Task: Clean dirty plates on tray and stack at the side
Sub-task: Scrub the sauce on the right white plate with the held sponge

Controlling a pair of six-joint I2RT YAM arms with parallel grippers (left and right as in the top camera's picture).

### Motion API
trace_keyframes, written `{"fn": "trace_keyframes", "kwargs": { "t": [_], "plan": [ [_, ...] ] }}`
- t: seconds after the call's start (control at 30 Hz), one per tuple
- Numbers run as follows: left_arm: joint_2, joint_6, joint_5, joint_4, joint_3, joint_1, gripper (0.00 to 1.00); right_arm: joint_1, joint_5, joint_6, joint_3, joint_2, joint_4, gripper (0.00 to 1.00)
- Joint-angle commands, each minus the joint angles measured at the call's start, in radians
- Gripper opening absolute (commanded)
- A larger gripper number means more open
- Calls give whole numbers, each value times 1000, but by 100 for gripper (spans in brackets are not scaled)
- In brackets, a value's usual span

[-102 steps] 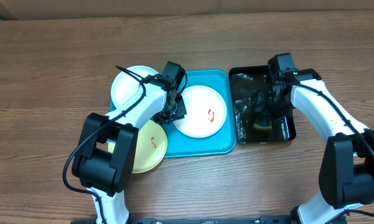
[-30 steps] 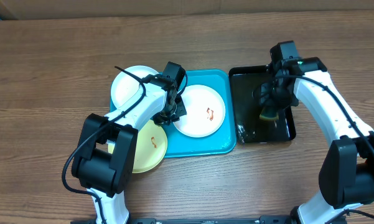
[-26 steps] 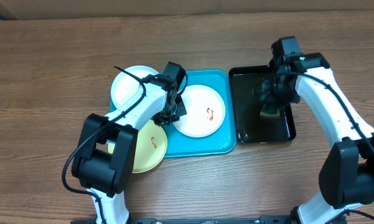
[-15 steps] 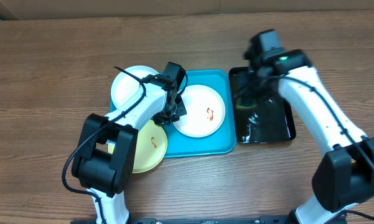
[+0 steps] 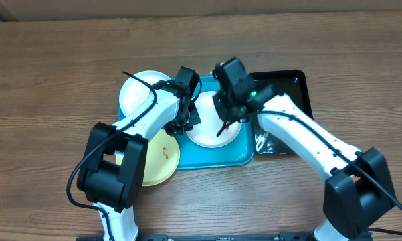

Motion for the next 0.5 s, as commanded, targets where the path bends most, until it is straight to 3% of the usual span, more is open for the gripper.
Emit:
{"fn": "trace_keyframes", "kwargs": {
  "t": [0.0,0.47],
  "plan": [
    [29,-17,-58,-16,-28,-6,4,-1,74,-29,-52,18,48,4],
    [29,-17,-58,-19,-28,-6,4,-10,79,-29,-143,94,179,4]
  ]
}}
